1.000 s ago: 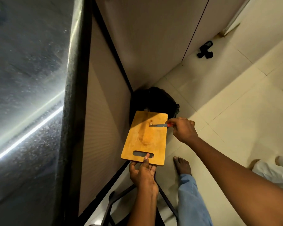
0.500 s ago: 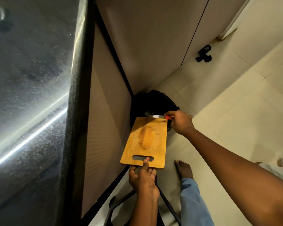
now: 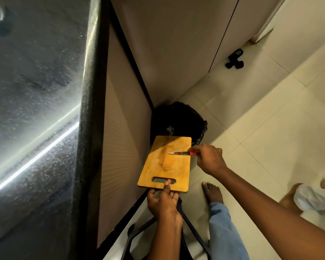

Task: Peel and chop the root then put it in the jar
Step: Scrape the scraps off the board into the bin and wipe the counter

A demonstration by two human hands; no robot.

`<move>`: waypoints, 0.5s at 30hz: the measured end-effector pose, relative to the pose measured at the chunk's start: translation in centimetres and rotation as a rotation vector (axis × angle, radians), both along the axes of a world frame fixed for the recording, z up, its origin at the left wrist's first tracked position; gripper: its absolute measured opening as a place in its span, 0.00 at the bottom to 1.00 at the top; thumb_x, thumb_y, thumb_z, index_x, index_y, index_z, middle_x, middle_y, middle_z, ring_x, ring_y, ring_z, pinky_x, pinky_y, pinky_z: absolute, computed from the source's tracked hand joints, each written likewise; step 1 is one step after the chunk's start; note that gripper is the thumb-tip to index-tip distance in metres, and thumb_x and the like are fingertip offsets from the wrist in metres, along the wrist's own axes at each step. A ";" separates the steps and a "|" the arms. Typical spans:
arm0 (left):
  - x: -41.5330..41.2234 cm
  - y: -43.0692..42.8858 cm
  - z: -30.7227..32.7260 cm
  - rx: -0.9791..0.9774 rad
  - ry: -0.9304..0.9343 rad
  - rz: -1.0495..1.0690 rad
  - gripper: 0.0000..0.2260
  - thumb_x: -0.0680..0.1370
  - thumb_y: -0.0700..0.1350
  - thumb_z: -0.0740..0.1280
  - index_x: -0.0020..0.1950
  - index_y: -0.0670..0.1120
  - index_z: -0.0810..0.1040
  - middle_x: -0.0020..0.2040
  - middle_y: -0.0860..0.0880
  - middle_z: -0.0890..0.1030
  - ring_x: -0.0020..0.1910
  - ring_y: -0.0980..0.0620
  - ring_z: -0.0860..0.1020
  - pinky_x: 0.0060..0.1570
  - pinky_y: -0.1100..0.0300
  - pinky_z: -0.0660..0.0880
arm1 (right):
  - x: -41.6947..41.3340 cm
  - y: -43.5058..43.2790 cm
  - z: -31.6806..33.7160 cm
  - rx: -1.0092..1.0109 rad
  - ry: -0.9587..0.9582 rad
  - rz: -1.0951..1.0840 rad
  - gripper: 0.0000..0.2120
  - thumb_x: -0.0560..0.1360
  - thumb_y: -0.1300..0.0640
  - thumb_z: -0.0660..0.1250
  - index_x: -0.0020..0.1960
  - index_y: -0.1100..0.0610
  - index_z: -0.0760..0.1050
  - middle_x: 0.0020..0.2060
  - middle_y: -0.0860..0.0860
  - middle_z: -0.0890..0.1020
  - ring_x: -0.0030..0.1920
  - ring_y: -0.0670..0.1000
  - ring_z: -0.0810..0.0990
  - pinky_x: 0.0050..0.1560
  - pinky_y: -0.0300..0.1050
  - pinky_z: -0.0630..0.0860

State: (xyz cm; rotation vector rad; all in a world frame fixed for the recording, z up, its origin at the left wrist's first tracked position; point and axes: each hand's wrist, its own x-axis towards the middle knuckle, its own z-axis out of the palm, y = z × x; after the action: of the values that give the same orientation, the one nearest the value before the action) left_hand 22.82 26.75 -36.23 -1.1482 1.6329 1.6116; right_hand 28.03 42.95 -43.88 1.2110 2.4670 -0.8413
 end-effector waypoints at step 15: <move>1.1 -1.4 1.4 0.017 -0.004 -0.085 0.13 0.75 0.33 0.70 0.52 0.48 0.73 0.49 0.39 0.83 0.44 0.44 0.83 0.33 0.57 0.81 | -1.8 4.9 -1.9 0.068 -0.137 -0.212 0.17 0.71 0.64 0.63 0.56 0.49 0.78 0.50 0.57 0.81 0.52 0.61 0.78 0.53 0.53 0.75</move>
State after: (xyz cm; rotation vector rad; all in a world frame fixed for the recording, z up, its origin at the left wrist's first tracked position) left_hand 23.92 25.37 -34.80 -1.0585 1.6402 1.5661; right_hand 26.22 47.87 -45.83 1.5219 2.3043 -0.7042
